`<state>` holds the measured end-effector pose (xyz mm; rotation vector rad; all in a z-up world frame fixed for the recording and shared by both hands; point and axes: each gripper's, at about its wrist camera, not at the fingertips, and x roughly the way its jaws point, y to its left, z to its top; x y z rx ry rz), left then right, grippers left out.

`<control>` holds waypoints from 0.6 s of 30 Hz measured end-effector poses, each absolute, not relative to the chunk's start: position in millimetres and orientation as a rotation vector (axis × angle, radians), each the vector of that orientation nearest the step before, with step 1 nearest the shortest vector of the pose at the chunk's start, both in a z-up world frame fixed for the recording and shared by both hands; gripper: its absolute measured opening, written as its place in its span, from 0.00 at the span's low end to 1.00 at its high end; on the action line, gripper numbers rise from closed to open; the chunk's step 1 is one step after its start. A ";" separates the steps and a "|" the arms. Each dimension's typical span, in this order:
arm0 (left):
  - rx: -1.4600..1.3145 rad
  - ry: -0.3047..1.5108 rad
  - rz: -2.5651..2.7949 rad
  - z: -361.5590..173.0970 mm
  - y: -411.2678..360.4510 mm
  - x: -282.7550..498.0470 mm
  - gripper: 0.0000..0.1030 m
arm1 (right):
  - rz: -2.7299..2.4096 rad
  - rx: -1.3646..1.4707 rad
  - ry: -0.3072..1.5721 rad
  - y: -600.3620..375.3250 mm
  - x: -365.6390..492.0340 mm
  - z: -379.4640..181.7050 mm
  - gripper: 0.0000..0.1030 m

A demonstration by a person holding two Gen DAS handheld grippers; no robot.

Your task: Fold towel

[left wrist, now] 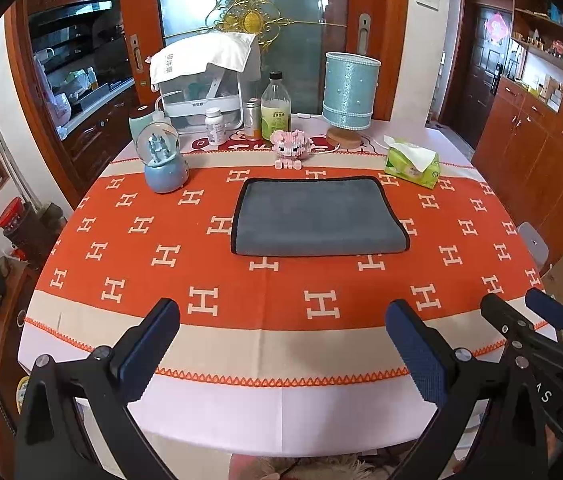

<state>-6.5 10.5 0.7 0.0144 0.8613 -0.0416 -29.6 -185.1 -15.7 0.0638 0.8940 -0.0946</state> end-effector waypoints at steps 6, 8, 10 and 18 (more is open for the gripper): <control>0.025 0.864 -0.046 1.0 6.2 -3.5 0.99 | -0.095 0.062 0.893 -185.3 -29.4 -15.7 0.62; 0.024 0.863 -0.046 0.8 5.5 -2.9 0.99 | -0.093 0.061 0.891 -185.8 -29.4 -15.7 0.62; 0.025 0.863 -0.047 0.8 5.3 -2.8 0.99 | -0.094 0.061 0.890 -186.5 -28.6 -15.6 0.62; 0.025 0.862 -0.045 0.6 4.5 -2.0 0.99 | -0.094 0.061 0.889 -185.9 -28.7 -15.6 0.62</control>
